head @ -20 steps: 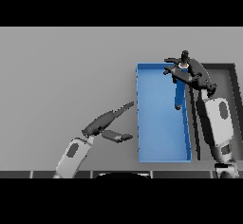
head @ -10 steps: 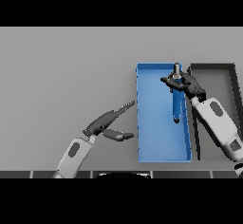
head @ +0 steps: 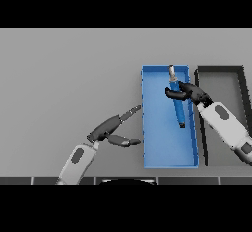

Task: Pick up the blue pipe and place it into the blue bin.

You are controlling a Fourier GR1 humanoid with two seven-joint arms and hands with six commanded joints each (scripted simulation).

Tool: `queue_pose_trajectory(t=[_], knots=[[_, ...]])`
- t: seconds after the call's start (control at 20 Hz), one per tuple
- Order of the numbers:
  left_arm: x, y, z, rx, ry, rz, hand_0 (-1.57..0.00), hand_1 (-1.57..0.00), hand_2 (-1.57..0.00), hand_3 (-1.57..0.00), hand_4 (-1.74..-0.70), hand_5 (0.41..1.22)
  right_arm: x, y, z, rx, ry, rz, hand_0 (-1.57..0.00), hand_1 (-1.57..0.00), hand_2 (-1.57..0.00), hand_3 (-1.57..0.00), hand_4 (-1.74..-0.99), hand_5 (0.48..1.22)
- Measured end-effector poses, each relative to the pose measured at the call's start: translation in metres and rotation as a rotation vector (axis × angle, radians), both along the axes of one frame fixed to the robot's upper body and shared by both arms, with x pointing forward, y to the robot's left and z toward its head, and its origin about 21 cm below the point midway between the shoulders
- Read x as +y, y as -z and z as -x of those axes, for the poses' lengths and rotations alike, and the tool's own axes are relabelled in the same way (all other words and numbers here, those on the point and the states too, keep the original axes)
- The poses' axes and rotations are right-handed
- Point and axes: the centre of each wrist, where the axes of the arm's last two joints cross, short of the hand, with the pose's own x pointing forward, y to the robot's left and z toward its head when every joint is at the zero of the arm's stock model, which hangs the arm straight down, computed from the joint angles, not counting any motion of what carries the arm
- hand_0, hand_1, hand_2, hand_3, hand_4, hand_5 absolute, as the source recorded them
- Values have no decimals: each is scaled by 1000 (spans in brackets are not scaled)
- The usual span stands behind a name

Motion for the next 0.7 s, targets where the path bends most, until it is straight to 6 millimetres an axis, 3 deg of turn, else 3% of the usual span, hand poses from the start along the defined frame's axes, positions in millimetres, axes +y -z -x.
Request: queue_pose_trajectory(t=[0.3,0.7], knots=[[5,5,3,-2,-7,6,1,1,1,1,-888,429,-1,6,-1,-5,-35,59,-16,-14,-14,-8,-1030,682],[14,7,-5,-5,-12,-5,1,1,1,1,-885,431,-1,3,0,-6,-68,64,-6,-5,-5,-3,-1022,643]])
